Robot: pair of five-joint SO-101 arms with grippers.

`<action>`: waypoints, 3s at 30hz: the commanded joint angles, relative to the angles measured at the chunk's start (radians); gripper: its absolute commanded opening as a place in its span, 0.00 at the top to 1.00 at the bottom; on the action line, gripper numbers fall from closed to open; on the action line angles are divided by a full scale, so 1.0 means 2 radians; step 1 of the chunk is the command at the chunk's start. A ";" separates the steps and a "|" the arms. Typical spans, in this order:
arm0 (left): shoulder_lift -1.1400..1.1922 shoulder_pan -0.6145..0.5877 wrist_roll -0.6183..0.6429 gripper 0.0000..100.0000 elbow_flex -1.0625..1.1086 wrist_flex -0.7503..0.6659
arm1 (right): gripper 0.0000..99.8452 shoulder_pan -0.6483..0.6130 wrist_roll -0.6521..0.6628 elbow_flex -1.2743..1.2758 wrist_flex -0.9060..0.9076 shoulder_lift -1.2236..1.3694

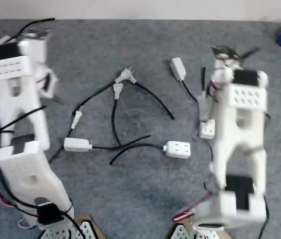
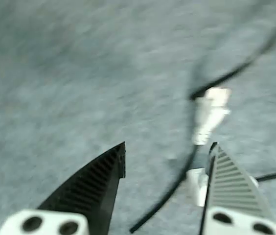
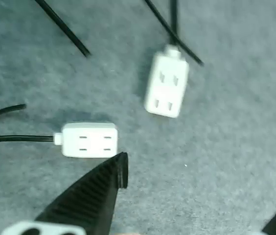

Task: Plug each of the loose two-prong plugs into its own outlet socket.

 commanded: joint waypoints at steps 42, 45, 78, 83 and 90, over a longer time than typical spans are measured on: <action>0.081 -0.131 -0.020 0.73 0.003 -0.049 | 0.55 -0.248 0.165 -0.326 -0.189 0.418; 0.081 -0.138 -0.021 0.73 0.003 -0.049 | 0.57 -0.247 0.164 -0.325 -0.188 0.418; 0.082 -0.165 -0.046 0.73 0.003 -0.049 | 0.99 -0.170 0.166 -0.385 -0.097 0.437; 0.082 -0.158 -0.046 0.73 0.004 -0.049 | 0.99 -0.168 0.205 -0.465 0.023 0.433; 0.081 -0.146 -0.046 0.73 0.039 -0.054 | 0.99 -0.141 0.226 -0.448 0.041 0.433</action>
